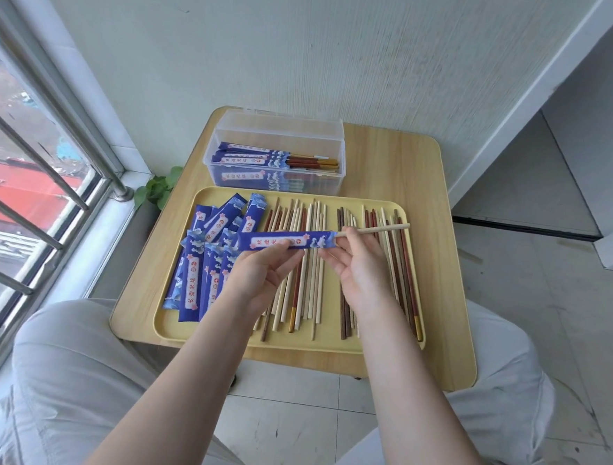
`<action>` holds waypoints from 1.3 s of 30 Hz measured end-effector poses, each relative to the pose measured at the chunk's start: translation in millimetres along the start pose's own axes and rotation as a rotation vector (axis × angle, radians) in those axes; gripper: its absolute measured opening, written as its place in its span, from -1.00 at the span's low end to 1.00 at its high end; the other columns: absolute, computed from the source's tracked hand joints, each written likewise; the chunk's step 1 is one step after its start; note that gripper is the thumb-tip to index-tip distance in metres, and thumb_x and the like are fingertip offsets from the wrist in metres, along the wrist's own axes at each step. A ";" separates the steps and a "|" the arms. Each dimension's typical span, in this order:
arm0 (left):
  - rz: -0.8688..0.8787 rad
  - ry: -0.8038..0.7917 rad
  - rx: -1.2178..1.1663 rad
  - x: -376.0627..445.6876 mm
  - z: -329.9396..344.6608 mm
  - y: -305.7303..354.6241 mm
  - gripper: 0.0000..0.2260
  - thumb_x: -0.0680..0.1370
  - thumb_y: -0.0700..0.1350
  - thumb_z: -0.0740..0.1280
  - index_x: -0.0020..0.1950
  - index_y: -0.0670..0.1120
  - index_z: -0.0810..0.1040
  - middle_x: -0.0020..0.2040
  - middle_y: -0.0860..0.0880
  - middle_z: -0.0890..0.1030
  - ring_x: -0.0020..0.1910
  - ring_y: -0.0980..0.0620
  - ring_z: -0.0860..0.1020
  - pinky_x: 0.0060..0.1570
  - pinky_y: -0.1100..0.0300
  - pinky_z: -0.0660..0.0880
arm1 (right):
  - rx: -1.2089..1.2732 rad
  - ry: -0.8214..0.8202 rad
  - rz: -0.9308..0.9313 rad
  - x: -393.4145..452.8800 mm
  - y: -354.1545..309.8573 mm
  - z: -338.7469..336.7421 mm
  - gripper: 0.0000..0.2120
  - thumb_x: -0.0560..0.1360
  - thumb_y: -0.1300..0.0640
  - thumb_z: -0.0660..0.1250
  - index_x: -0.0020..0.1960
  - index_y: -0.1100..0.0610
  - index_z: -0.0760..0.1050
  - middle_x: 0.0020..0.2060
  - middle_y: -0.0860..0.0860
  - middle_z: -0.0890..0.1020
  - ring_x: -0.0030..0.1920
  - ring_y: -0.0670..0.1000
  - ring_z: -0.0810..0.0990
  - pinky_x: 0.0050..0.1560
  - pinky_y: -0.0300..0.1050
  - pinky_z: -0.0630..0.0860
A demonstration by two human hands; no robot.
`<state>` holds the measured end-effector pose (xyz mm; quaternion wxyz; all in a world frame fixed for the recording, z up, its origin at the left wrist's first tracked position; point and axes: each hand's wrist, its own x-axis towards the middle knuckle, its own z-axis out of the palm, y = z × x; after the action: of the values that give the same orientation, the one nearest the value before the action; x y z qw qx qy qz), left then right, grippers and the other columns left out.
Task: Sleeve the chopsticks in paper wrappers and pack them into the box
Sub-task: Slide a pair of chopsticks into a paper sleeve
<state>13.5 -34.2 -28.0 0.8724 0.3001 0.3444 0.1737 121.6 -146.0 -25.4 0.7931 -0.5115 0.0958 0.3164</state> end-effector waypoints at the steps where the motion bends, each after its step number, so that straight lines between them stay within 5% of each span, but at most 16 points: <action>1: -0.025 -0.011 0.023 -1.1 -0.3 -0.6 -0.94 0.59 -0.34 0.32 0.04 -0.29 0.54 0.09 -0.29 0.65 0.03 -0.13 0.69 -0.03 0.13 0.67 | 0.005 0.003 -0.005 0.7 -2.0 -1.8 -0.89 0.63 0.21 0.30 0.08 0.26 0.49 -0.01 0.23 0.66 -0.08 0.13 0.72 -0.15 -0.06 0.67; 5: -0.192 -0.107 0.159 -7.1 -6.6 7.8 -0.73 0.55 -0.13 0.39 0.18 -0.25 0.57 0.15 -0.25 0.67 0.02 -0.13 0.68 0.07 0.02 0.63 | -0.033 0.021 -0.027 2.9 -10.8 -12.9 -0.87 0.64 0.23 0.28 0.09 0.30 0.52 -0.07 0.20 0.67 -0.11 0.10 0.71 -0.15 -0.09 0.67; 9: -0.353 -0.258 0.366 -7.9 -18.2 24.4 -0.54 0.61 0.15 0.23 0.09 -0.24 0.63 0.11 -0.28 0.66 0.08 -0.22 0.65 0.16 -0.04 0.56 | -0.222 0.023 -0.066 5.2 -16.2 -24.8 -0.89 0.63 0.23 0.29 0.06 0.25 0.56 -0.02 0.19 0.66 -0.07 0.07 0.68 -0.14 -0.13 0.62; 13: -0.413 -0.340 0.734 -5.7 -5.4 22.1 -0.61 0.70 0.11 0.12 0.17 -0.20 0.50 0.10 -0.26 0.67 0.06 -0.20 0.66 -0.01 0.09 0.63 | -0.423 -0.061 -0.032 2.8 -9.6 -18.5 -0.89 0.60 0.19 0.35 0.05 0.22 0.59 -0.05 0.15 0.66 -0.10 0.05 0.64 -0.11 -0.12 0.60; 15: -0.424 -0.354 0.752 -4.8 3.3 15.5 -0.57 0.71 0.10 0.08 0.28 -0.24 0.46 0.05 -0.28 0.67 -0.04 -0.20 0.67 -0.03 0.04 0.63 | -0.460 -0.140 -0.011 -0.4 -2.6 -10.8 -0.90 0.58 0.17 0.38 0.02 0.21 0.61 -0.13 0.12 0.66 -0.12 0.07 0.62 -0.11 -0.07 0.57; 20: -0.365 -0.355 0.775 -4.0 5.0 1.8 -0.60 0.72 0.10 0.06 0.11 -0.21 0.49 -0.31 -0.08 0.51 -0.42 0.00 0.44 -0.34 0.17 0.44 | -0.575 -0.201 0.024 -0.1 2.6 -8.0 -0.87 0.52 0.10 0.45 -0.02 0.16 0.69 -0.23 0.03 0.68 -0.15 0.05 0.59 -0.10 -0.03 0.51; 25: -0.333 -0.335 0.935 -5.6 1.2 -3.0 -0.58 0.73 0.07 0.03 0.07 -0.19 0.54 -0.33 -0.07 0.52 -0.44 0.01 0.45 -0.39 0.19 0.43 | -0.507 -0.055 -0.036 0.6 -5.4 -12.4 -0.80 0.55 0.15 0.42 0.01 0.30 0.65 -0.36 0.00 0.55 -0.33 -0.06 0.48 -0.20 -0.15 0.50; 29: -0.316 -0.267 0.960 -4.5 1.5 -3.4 -0.57 0.72 0.05 0.06 0.06 -0.20 0.60 -0.27 -0.11 0.57 -0.36 0.01 0.54 -0.33 0.16 0.51 | -0.482 -0.081 -0.037 -1.5 -7.8 -10.9 -0.90 0.56 0.26 0.39 0.03 0.24 0.66 -0.25 0.05 0.62 -0.22 0.00 0.57 -0.06 -0.09 0.59; 35: -0.345 -0.273 0.876 -1.6 -3.3 -4.1 -0.60 0.72 0.05 0.08 0.15 -0.21 0.58 -0.30 -0.09 0.55 -0.39 0.01 0.49 -0.36 0.16 0.47 | -0.512 -0.089 -0.129 -0.4 -7.5 -14.0 -0.34 0.52 0.36 0.41 0.42 -0.18 0.28 -0.12 0.09 0.69 -0.11 -0.01 0.68 -0.01 -0.09 0.65; 39: -0.299 -0.299 0.845 -1.5 -6.4 -6.9 -0.62 0.72 0.05 0.08 0.14 -0.20 0.54 -0.34 -0.07 0.47 -0.43 0.01 0.39 -0.42 0.16 0.37 | -0.601 -0.147 -0.186 0.0 -6.8 -14.6 -0.34 0.52 0.33 0.42 0.48 -0.10 0.30 -0.19 0.06 0.70 -0.14 -0.02 0.70 -0.05 -0.11 0.63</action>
<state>8.6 -37.6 -35.4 0.7292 0.5978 0.2951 -0.1544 128.2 -160.6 -27.0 0.6369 -0.7052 -0.1069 0.2927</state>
